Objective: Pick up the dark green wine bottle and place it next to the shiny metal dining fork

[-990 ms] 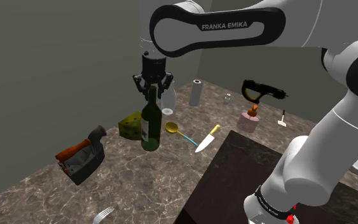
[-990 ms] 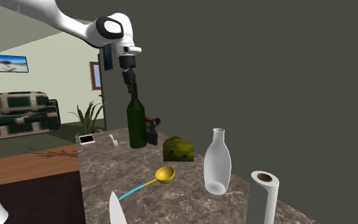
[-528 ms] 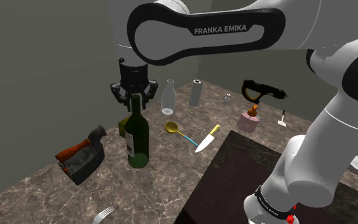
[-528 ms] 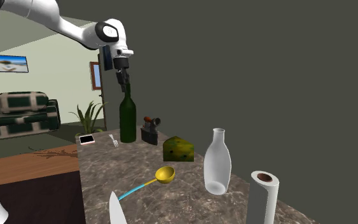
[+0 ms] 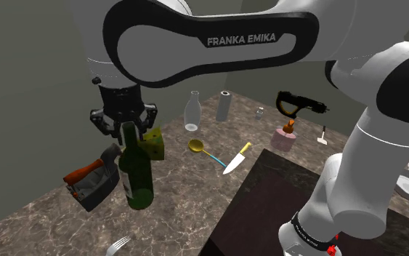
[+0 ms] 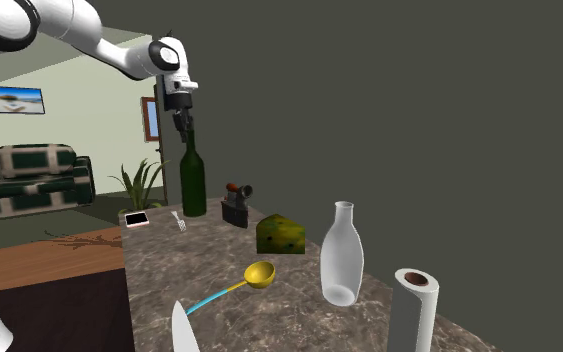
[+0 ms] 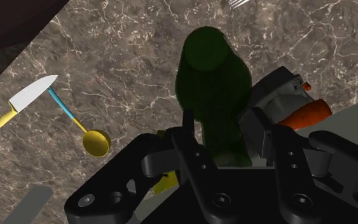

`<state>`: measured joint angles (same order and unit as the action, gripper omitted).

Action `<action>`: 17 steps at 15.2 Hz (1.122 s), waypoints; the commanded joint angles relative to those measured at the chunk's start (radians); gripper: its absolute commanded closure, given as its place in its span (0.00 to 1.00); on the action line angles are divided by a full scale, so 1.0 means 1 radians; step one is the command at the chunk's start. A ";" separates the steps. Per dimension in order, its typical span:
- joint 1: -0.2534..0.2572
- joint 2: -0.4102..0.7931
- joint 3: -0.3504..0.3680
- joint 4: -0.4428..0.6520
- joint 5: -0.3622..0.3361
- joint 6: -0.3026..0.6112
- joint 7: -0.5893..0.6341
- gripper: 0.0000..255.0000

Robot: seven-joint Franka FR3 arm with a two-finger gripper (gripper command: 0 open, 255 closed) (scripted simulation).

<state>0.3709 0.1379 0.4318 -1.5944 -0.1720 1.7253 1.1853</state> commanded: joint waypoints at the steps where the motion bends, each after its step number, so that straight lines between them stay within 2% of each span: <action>1: 0.008 0.014 0.004 -0.007 -0.007 0.018 0.017 1.00; 15: 0.003 0.028 -0.001 -0.182 -0.022 0.204 0.043 1.00; 17: 0.003 0.028 -0.001 -0.182 -0.022 0.204 0.043 1.00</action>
<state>0.3739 0.1660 0.4305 -1.7737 -0.1937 1.9256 1.2281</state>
